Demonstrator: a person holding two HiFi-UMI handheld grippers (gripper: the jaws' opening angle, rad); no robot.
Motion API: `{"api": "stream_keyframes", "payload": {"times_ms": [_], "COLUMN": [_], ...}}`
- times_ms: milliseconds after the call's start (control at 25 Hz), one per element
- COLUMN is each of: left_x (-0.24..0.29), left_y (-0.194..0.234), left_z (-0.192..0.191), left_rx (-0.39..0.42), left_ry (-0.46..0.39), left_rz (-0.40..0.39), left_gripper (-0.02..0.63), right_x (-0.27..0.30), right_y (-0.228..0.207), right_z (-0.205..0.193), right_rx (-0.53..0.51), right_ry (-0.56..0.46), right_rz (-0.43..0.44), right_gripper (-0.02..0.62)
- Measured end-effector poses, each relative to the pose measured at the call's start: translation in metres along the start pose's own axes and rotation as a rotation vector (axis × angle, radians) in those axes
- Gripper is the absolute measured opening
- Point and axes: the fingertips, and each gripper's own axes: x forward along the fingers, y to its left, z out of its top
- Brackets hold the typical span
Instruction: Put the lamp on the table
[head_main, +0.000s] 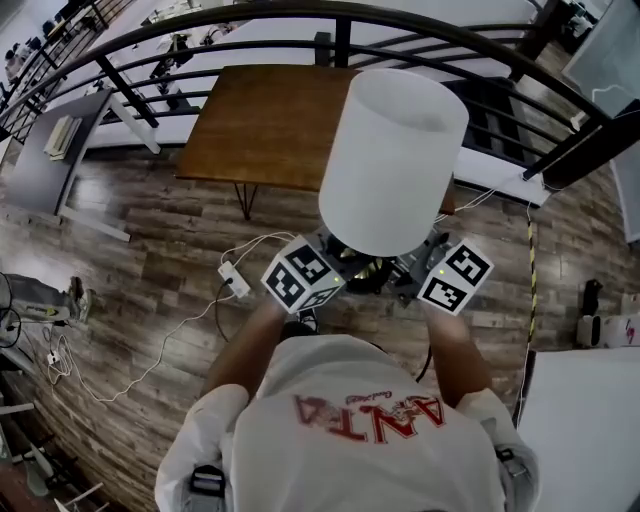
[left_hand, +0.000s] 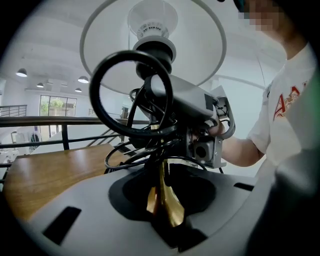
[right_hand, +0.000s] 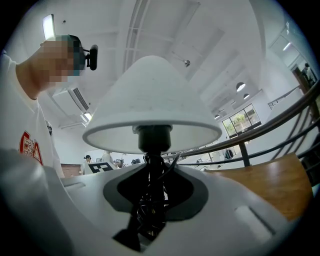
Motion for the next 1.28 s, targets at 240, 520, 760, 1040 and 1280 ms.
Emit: {"api": "stream_keyframes", "payload": {"times_ms": [240,520,760,1040,1280], "left_x": [-0.013,-0.026,-0.035,-0.030,0.002], "left_y": [0.076,0.148,0.190,0.218,0.246], "left_z": [0.011,0.015,0.019,0.023,0.039], "left_rx": [0.015,0.020,0.016,0.003,-0.023], "left_ry": [0.013,0.019,0.027,0.026,0.023], "left_rz": [-0.016,-0.025,-0.020,-0.005,0.037], "left_gripper": [0.112,0.112,0.110,0.110,0.110], "right_x": [0.064,0.126,0.162,0.181,0.180], "right_y": [-0.041,-0.080,-0.102,-0.123,-0.167], "right_z": [0.009,0.010,0.014,0.015,0.025], "right_rx": [-0.003,0.011,0.020,0.020,0.031], "right_ry": [-0.013,-0.025,-0.030,-0.024,-0.009], "right_rz": [-0.022,-0.030,-0.027,-0.009,0.031], "right_gripper": [0.091,0.091,0.091,0.091,0.091]}}
